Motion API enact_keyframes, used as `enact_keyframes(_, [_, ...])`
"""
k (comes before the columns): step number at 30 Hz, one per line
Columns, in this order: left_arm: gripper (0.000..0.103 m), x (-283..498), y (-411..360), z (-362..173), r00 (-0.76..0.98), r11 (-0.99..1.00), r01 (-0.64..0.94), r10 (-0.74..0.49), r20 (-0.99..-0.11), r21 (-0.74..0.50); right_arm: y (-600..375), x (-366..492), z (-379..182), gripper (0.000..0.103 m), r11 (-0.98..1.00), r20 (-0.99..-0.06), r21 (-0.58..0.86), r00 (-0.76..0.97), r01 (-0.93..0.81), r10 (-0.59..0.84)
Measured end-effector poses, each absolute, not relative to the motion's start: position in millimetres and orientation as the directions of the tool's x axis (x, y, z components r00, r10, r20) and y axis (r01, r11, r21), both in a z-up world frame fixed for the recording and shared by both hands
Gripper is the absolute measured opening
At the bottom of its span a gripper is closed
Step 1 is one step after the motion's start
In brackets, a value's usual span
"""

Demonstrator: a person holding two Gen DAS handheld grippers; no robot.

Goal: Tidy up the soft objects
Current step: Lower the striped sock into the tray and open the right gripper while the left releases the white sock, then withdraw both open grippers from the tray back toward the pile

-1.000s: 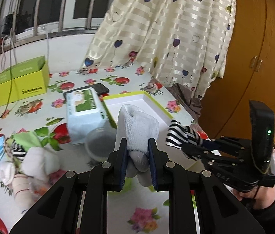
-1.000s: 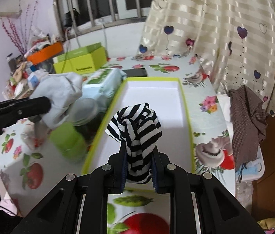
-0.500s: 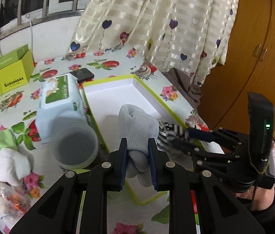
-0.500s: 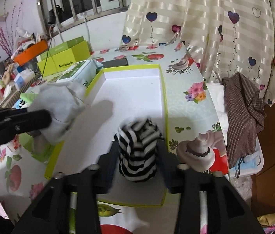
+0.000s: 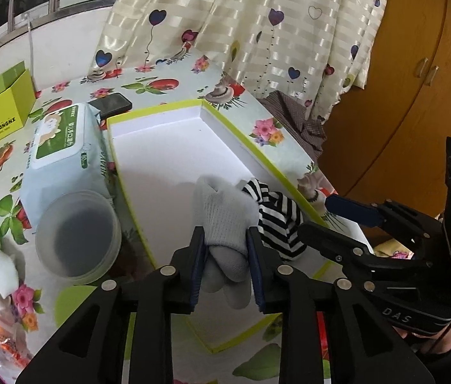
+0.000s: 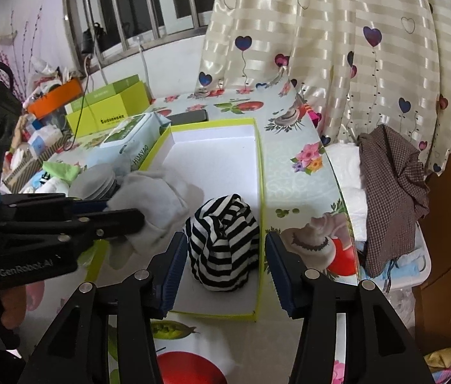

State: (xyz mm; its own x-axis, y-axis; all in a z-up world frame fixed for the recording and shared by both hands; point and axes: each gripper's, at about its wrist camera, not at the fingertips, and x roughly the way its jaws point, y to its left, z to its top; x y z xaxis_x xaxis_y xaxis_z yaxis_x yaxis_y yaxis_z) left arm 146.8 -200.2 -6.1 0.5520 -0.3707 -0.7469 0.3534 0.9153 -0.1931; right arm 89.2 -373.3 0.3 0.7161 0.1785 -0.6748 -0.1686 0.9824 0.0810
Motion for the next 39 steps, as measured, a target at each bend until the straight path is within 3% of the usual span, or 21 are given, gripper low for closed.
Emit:
enact_keyframes(6, [0.037,141.2,-196.3,0.3,0.574,0.914,0.357,-0.379,-0.726,-0.195,-373.2,84.4,3.3,0.05,0.982,-0.67,0.087,0.72,-0.167,0.181])
enact_keyframes(13, [0.037,125.6,-186.5,13.0,0.602,0.914,0.358,-0.382,-0.701,-0.191,-363.5,70.8,13.6,0.051,0.981,-0.658,0.083,0.73,-0.173,0.185])
enact_keyframes(24, [0.037,88.2,-158.4,32.0,0.655,0.932,0.321,-0.345,-0.672,-0.165,-326.0,44.9,31.5,0.065,0.969,-0.645,0.053,0.733,-0.241,0.217])
enact_keyframes(39, [0.037,46.2,-97.8,42.9,0.721,0.957,0.243,-0.286,-0.631,-0.157,-260.3,24.9,39.8,0.071,0.938,-0.649,-0.004,0.715,-0.345,0.261])
